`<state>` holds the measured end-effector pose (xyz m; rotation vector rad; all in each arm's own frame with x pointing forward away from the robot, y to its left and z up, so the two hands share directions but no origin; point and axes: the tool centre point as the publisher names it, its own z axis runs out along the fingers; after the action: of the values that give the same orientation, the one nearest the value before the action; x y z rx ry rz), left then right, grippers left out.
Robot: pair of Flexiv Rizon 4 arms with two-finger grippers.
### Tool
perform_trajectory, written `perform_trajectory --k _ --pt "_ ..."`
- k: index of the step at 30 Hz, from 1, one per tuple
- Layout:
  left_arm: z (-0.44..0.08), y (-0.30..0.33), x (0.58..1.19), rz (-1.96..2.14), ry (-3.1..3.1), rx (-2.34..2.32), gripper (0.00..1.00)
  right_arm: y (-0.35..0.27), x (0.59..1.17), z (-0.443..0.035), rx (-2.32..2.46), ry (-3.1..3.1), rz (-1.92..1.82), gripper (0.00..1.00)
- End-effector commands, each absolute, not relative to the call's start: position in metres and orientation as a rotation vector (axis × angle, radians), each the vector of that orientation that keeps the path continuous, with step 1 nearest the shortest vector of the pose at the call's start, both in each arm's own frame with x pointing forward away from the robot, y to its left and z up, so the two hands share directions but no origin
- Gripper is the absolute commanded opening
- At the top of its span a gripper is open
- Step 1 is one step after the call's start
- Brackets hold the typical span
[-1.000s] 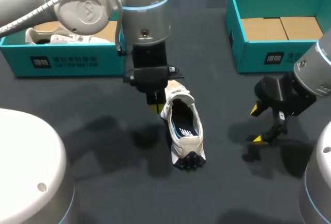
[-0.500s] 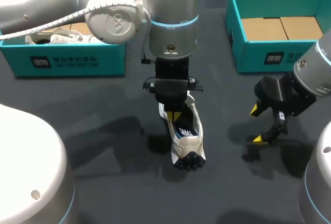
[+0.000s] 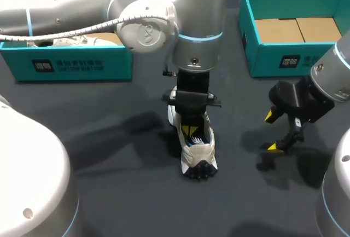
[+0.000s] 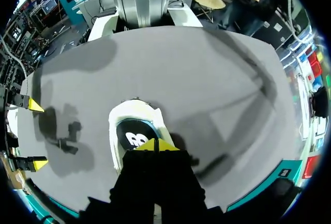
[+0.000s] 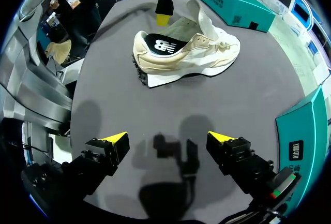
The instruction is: Take the shoe out of the shoebox, open the shoe tongue, remove and reinsert the insole, then place the shoe into the shoebox
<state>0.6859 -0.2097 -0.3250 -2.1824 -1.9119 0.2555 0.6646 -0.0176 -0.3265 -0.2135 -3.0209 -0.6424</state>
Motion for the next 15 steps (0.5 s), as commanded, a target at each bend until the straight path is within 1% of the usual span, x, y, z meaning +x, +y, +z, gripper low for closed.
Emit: perform_trajectory --k 1,15 --pt "-0.337 -0.217 0.686 0.245 -1.884 -2.172 0.00 -0.018 0.663 -0.326 -0.214 -3.024 -0.641 1.00" --pt "-0.359 -0.207 0.675 0.219 -1.848 -2.164 0.00 -0.018 0.663 -0.326 -0.214 -3.024 -0.641 1.00"
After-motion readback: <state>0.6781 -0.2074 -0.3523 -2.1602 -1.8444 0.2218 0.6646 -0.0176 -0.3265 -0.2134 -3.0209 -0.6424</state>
